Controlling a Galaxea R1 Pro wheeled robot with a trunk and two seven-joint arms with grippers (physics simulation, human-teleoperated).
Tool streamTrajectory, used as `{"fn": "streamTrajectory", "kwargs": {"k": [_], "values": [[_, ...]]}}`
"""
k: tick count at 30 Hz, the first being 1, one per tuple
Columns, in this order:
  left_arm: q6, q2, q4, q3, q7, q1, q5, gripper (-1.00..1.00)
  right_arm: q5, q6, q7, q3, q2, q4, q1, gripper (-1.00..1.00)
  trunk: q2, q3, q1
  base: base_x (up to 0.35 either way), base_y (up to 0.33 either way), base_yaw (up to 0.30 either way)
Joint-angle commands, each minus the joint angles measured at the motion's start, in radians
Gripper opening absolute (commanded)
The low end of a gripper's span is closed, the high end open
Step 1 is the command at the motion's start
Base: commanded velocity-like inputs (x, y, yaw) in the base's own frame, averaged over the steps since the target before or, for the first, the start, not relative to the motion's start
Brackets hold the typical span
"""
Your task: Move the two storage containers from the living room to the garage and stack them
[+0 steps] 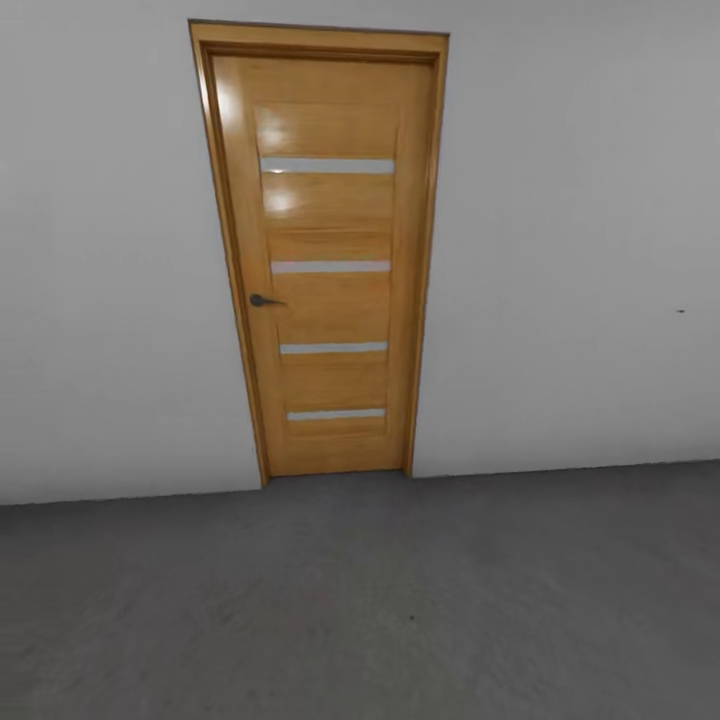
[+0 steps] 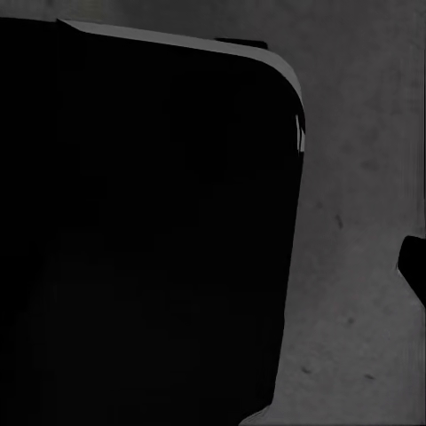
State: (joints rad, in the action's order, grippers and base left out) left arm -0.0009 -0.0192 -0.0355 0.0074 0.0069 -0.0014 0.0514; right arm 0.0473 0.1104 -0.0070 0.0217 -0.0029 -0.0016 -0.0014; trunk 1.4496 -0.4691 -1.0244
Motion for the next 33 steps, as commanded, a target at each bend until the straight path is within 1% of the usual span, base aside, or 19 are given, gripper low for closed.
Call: {"fn": "streamTrajectory", "kwargs": {"k": [1,4,7,18,33], "values": [[0.000,0.000,0.000,0.000,0.001,0.000,0.005,1.00,0.005,0.002,-0.001,0.002,0.000,0.000,0.000,1.00,0.000,-0.001,-0.001,0.322,0.000,0.281],[0.001,-0.001,0.000,0.000,0.001,0.000,0.005,1.00,0.004,0.002,-0.001,0.002,0.000,0.000,0.000,1.00,0.000,-0.001,-0.001,0.322,0.000,0.272],[0.001,-0.001,0.000,0.000,0.001,0.000,0.005,1.00,0.003,-0.001,0.000,0.002,-0.001,0.000,0.000,1.00,0.000,-0.001,-0.001,0.322,0.000,0.100],[0.001,-0.001,0.000,0.000,0.001,0.000,0.005,1.00,0.006,-0.006,0.003,0.007,-0.006,0.000,0.000,1.00,0.000,-0.001,-0.001,0.322,-0.047,0.009],[0.006,0.000,-0.001,0.000,0.001,0.000,0.005,1.00,0.004,-0.008,0.001,0.005,0.001,0.000,0.000,1.00,0.000,-0.001,-0.001,0.322,-0.083,0.000]]}}
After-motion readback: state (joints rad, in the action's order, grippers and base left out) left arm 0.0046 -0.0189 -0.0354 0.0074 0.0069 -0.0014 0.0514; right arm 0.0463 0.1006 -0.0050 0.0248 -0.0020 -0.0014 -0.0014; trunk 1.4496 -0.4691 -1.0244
